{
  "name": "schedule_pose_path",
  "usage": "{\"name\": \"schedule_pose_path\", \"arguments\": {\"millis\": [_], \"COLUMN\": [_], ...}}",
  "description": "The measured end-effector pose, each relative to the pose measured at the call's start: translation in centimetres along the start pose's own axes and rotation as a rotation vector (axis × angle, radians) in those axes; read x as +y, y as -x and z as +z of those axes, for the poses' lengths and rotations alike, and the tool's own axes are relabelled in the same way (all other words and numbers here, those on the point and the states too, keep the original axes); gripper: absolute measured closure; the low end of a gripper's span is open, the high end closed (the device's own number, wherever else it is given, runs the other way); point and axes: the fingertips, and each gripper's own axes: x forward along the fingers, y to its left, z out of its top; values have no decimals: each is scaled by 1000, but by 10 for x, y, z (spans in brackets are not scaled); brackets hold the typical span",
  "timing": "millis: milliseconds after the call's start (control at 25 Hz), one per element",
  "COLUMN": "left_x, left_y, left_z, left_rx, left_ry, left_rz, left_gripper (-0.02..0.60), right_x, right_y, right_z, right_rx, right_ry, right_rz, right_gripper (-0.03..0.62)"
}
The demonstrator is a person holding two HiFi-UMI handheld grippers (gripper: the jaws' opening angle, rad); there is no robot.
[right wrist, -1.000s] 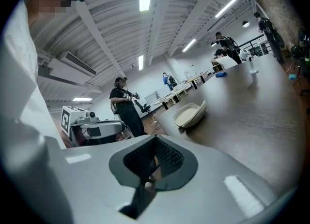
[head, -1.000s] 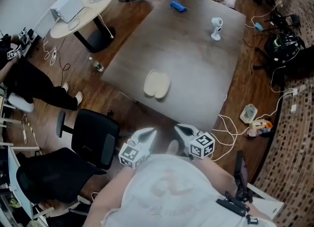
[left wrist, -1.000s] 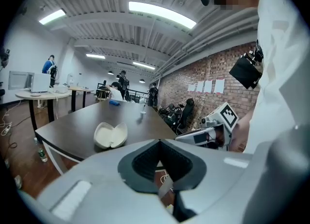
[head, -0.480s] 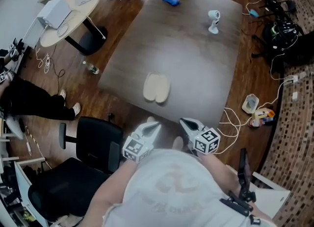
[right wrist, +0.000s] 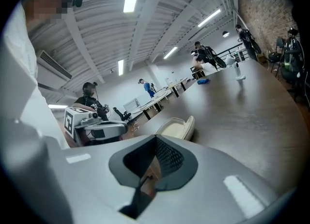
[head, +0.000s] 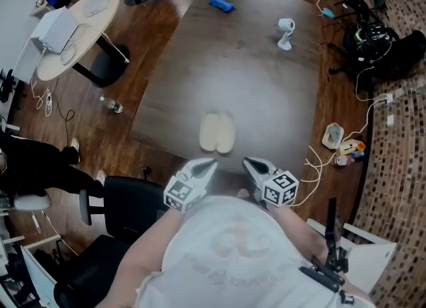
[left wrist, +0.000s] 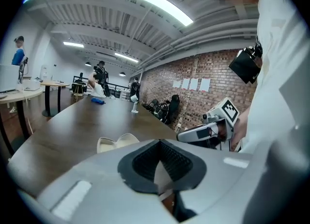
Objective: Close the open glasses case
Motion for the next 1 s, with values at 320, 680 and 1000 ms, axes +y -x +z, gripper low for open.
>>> {"name": "schedule_pose_path", "arguments": {"millis": [320, 680, 1000], "left_x": [43, 73, 92], "left_y": [2, 5, 16], "left_z": [9, 17, 19], "left_rx": [15, 24, 16], "left_ry": [-8, -19, -16], "left_rz": [-110, -206, -234], "left_gripper": [575, 575, 575], "right_x": [-6, -4, -11], "right_y": [-21, -40, -43], "right_z": [10, 19, 29], "right_rx": [-31, -84, -97], "right_ry": [-47, -73, -74], "right_rz": [-135, -242, -325], "right_gripper": [586, 586, 586]}}
